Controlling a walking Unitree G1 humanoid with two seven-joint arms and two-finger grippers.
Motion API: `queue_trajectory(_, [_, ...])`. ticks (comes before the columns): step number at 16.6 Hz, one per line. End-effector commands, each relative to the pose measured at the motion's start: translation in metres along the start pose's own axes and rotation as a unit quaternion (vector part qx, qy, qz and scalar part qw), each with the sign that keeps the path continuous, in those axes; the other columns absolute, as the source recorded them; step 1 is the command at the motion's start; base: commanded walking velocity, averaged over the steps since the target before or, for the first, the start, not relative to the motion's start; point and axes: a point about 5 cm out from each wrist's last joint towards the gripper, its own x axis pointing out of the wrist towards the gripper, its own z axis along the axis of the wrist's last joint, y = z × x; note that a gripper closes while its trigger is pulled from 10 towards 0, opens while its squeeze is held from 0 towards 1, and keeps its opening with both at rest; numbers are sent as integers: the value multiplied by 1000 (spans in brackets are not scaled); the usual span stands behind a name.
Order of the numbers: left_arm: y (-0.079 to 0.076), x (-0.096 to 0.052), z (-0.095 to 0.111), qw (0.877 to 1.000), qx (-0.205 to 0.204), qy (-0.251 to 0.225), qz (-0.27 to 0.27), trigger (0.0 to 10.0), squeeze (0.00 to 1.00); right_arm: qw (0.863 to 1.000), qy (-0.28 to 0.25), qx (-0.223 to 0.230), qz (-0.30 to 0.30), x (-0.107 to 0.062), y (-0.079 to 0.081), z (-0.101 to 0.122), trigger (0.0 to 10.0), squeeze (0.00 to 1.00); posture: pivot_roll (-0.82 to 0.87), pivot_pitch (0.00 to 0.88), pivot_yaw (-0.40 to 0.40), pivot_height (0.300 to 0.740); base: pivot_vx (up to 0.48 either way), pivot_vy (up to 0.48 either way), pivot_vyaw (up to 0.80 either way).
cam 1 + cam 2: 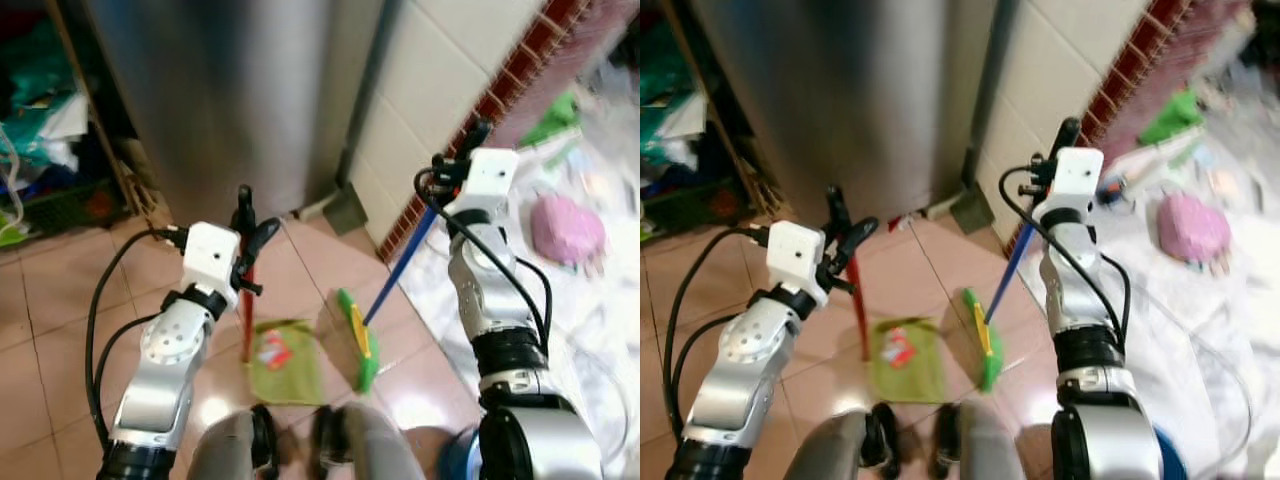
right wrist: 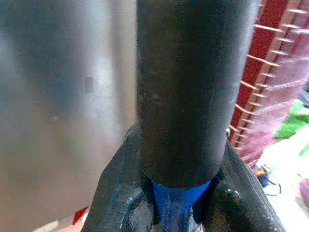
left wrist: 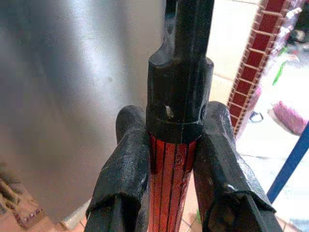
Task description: Sweep floor
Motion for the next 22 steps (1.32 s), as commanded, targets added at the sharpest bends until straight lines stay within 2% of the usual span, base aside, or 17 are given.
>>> queue_trajectory(1, [-6,2,13,999,-4,-29,-16,10000,0,1000,10,-1,-15,-2,-7,-4,10000,0,14,147,-72,740,0,0,-800])
queue_trajectory(3, [-5,2,13,999,-4,-29,-15,10000,0,1000,11,-2,-14,-2,-7,-5,10000,0,14,147,-72,740,0,0,-800])
queue_trajectory(13, [1,4,15,999,-1,-31,-13,10000,0,1000,20,-7,-13,-4,-7,-9,10000,0,9,141,-74,740,0,480,-716])
queue_trajectory(17, [0,4,13,999,-4,-30,-16,10000,0,998,51,-24,-19,-15,-3,-24,10000,0,2,141,-75,740,0,480,-800])
queue_trajectory(22, [-4,4,12,999,-9,-28,-18,10000,0,997,67,-19,-17,-20,3,-31,10000,0,-3,138,-74,740,0,480,-800])
